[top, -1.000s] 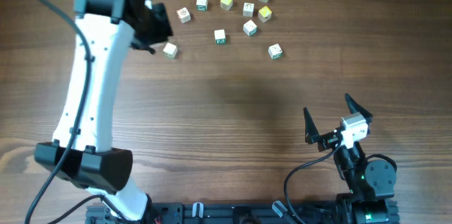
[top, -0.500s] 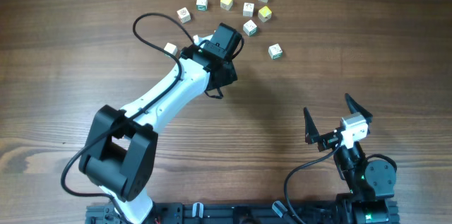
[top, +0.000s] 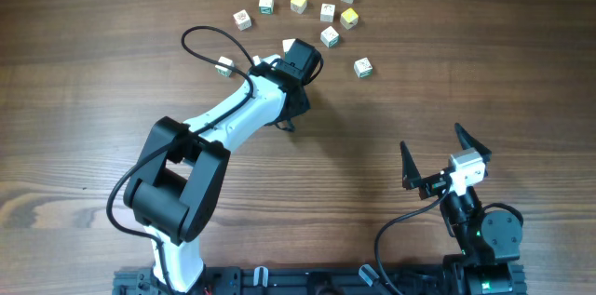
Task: Form a circle
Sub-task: 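Carry the C block toward table center and release it, then reach the right gripper to the yellow-bordered M block, then grasp the M block with the right gripper and lift, then lower the M block beside the C block and open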
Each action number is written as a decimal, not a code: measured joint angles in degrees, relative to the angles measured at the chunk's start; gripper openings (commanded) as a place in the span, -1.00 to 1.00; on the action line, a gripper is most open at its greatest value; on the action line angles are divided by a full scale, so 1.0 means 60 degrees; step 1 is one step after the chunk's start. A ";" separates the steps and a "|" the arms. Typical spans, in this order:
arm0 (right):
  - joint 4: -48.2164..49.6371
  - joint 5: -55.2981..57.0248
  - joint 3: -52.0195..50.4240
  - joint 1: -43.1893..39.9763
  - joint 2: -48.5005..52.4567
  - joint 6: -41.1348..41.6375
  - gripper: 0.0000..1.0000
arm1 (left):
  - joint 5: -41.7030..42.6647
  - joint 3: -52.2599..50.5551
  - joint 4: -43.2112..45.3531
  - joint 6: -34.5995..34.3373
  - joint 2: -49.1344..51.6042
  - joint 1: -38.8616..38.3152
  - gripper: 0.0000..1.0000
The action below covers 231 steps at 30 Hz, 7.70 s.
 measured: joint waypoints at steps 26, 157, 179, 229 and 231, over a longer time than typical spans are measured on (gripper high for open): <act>0.0000 0.0000 0.0000 0.0000 0.0000 0.0000 1.00 | -0.0076 -0.0131 0.0069 0.0025 0.0000 0.0000 0.59; -1.1788 0.0914 1.5970 0.5869 2.0116 0.2583 -0.53 | 0.0648 0.2528 -0.3202 0.0962 -0.1716 0.7129 1.00; -0.8448 0.1392 1.4757 0.6051 2.0090 0.1639 0.01 | 0.0652 0.2528 -0.3202 0.0962 -0.1716 0.7129 1.00; -0.8149 0.1610 1.4702 0.6051 2.0087 0.2506 -0.31 | 0.0652 0.2528 -0.3202 0.0962 -0.1716 0.7129 1.00; -0.8149 0.1610 1.4702 0.6051 2.0090 0.2506 -0.31 | 0.0652 0.2528 -0.3202 0.0962 -0.1716 0.7129 1.00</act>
